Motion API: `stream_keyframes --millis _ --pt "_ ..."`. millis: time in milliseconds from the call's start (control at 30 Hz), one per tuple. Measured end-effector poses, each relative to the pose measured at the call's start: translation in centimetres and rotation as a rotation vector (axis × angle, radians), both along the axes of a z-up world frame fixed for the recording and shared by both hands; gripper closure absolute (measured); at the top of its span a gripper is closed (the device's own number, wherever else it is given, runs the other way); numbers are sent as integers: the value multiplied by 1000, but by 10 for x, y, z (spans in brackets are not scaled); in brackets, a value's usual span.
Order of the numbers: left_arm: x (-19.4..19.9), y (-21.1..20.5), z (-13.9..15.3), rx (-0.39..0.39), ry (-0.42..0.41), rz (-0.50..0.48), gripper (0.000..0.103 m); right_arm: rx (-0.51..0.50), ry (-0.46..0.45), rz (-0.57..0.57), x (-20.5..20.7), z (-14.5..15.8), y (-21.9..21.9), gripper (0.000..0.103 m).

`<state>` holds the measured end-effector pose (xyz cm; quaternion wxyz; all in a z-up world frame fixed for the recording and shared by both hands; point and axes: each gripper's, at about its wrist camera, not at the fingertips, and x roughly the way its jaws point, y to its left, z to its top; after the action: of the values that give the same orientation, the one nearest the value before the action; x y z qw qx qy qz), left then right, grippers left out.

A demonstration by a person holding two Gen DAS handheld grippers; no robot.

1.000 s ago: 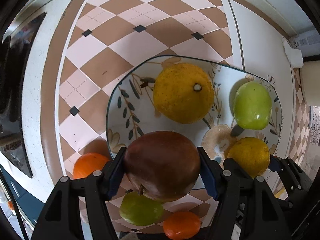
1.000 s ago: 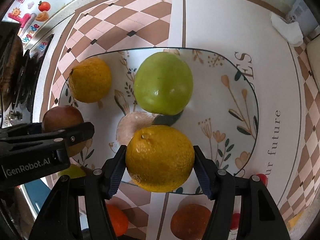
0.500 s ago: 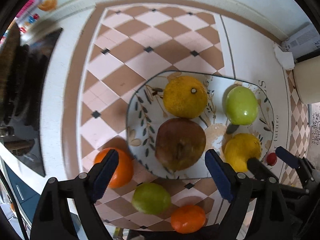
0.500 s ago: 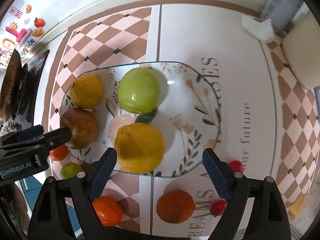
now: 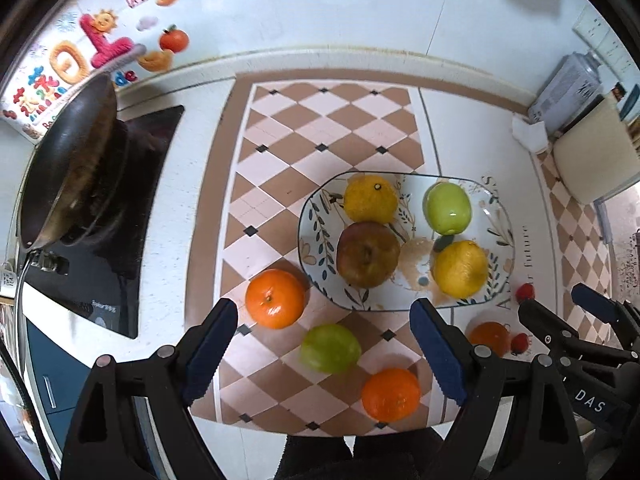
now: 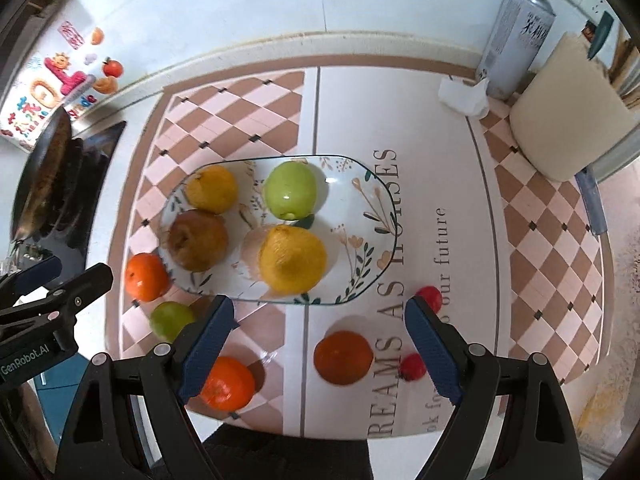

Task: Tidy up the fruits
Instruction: 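Lift both tools back from the plate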

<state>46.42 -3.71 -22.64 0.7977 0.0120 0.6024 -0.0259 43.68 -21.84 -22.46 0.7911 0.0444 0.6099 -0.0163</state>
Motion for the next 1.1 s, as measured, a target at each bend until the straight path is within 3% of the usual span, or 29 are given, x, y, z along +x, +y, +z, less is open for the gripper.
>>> stream_keyframes --millis 667,1100 --pt "-72 16 73 -62 -122 6 15 25 -134 22 -77 92 21 13" --pt "-80 22 88 -79 -161 30 15 64 -159 26 -83 106 26 13"
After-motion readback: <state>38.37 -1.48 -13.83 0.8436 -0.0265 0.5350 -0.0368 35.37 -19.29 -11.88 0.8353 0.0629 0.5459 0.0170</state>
